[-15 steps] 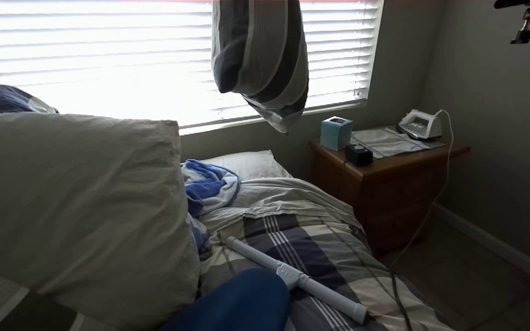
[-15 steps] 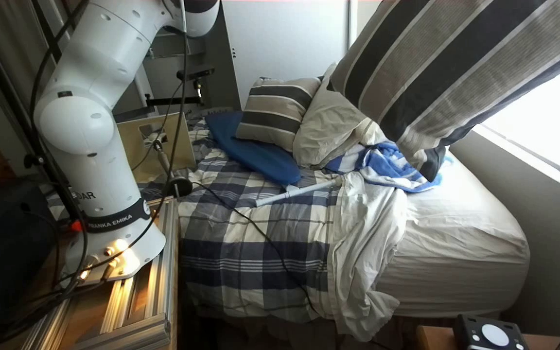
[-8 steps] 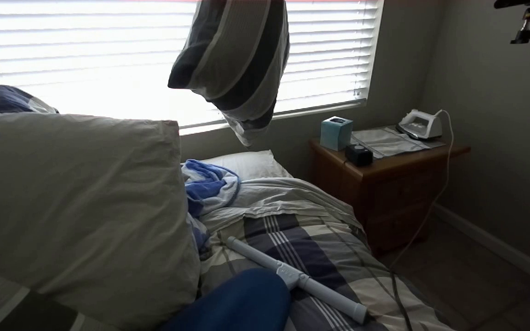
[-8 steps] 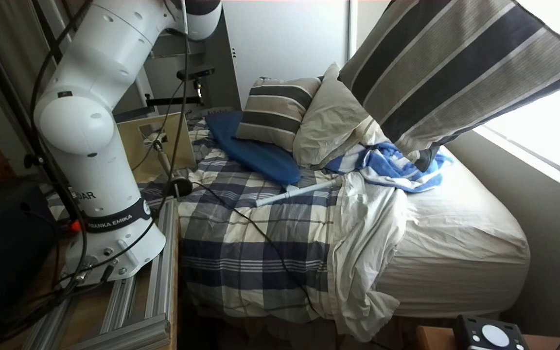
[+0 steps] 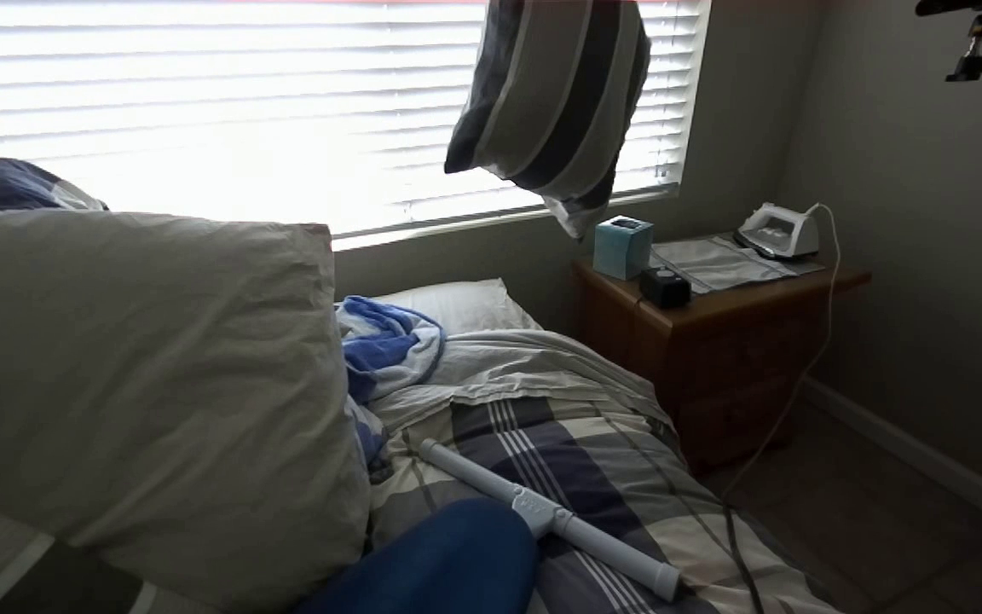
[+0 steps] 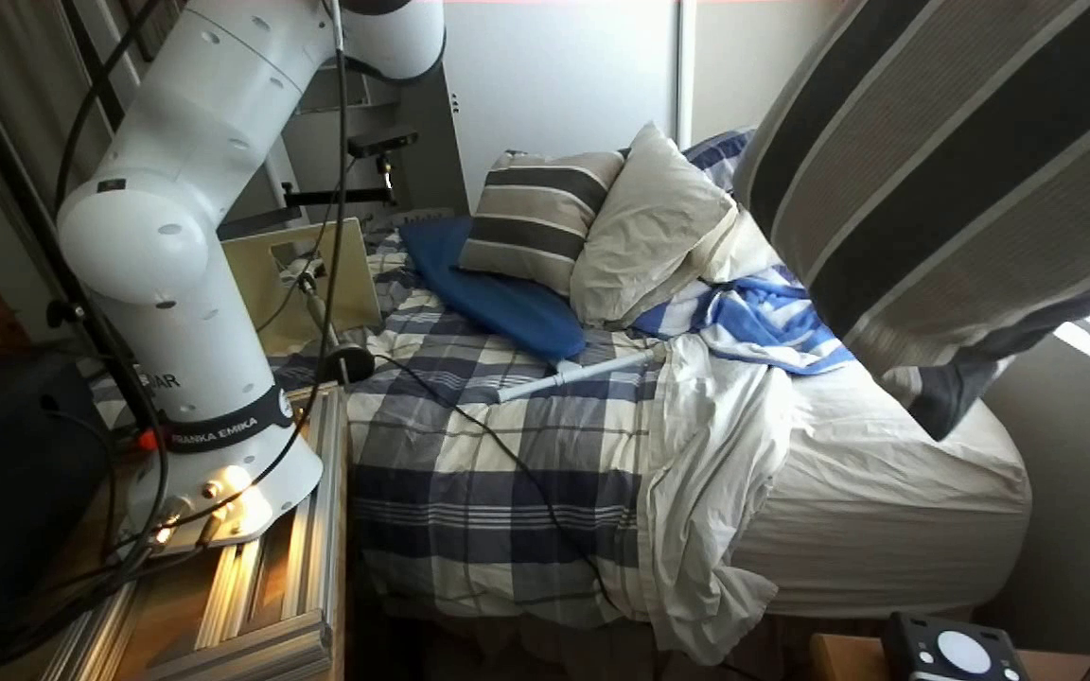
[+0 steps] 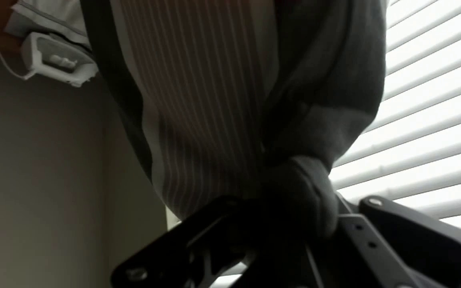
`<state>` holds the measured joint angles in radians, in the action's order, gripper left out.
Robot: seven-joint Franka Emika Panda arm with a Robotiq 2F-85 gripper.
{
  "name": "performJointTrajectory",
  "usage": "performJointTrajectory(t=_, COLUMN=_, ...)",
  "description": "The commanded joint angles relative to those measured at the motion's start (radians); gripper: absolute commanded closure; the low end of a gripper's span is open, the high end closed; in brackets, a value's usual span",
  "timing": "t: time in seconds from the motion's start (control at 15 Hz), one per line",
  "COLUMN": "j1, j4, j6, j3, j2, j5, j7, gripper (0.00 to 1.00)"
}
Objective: Put one striped pillow on the nightstand.
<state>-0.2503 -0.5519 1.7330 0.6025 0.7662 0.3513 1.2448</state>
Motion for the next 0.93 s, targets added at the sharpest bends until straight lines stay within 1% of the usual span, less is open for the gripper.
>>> performJointTrajectory(t=0.0, j1=0.028, j4=0.011, j6=-0.025, j3=0.082, j2=-0.007, j5=0.056, j7=0.074, gripper=0.97)
performJointTrajectory(t=0.33, j1=0.053, j4=-0.024, j6=-0.057, j3=0.189, j2=0.012, j5=0.107, j7=0.132, gripper=0.97)
performJointTrajectory(t=0.8, j1=0.017, j4=-0.123, j6=-0.110, j3=0.322, j2=0.025, j5=0.212, j7=0.197, gripper=0.97)
performJointTrajectory(t=0.87, j1=0.046, j4=-0.108, j6=-0.110, j3=0.267, j2=0.025, j5=0.134, j7=0.167, gripper=0.89)
